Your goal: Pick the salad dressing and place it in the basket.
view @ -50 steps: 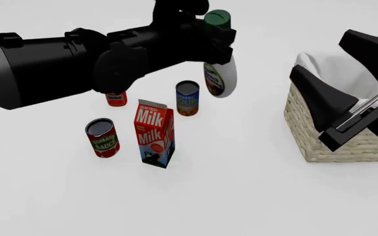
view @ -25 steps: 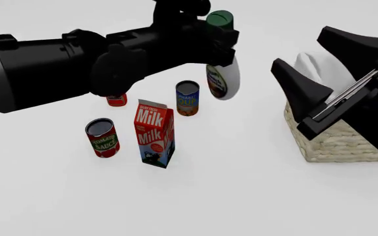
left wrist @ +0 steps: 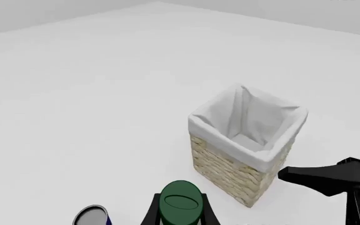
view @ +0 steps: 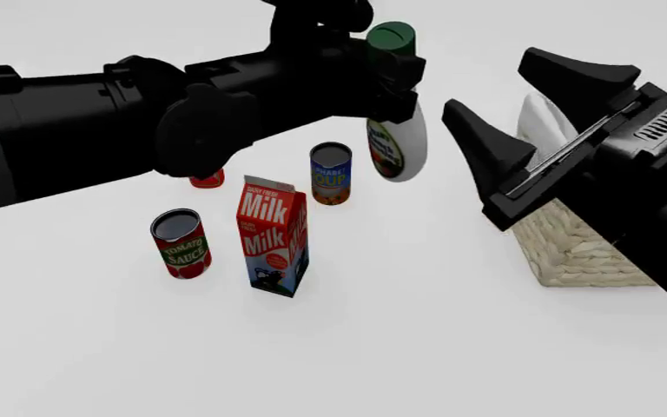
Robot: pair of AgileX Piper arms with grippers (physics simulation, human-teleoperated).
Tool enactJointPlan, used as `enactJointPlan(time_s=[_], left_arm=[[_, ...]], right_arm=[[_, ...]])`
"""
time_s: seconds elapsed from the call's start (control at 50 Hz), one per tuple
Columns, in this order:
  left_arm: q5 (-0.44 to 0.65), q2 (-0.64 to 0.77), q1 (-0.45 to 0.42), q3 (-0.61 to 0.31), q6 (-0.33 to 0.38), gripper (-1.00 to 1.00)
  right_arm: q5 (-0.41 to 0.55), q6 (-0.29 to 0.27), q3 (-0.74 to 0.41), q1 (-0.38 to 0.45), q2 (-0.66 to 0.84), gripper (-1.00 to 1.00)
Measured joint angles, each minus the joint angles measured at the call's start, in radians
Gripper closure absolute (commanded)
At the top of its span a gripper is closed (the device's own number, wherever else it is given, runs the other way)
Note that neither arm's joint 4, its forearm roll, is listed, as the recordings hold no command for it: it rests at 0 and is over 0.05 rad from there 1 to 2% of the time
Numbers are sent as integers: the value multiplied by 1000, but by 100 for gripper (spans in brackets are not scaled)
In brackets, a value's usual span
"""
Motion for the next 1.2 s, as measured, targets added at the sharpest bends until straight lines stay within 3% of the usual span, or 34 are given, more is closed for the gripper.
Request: enactJointPlan(time_s=[1.2], left_arm=[[12, -81, -43, 37, 3, 100]], right_arm=[[-145, 42, -59, -3, 246, -100]])
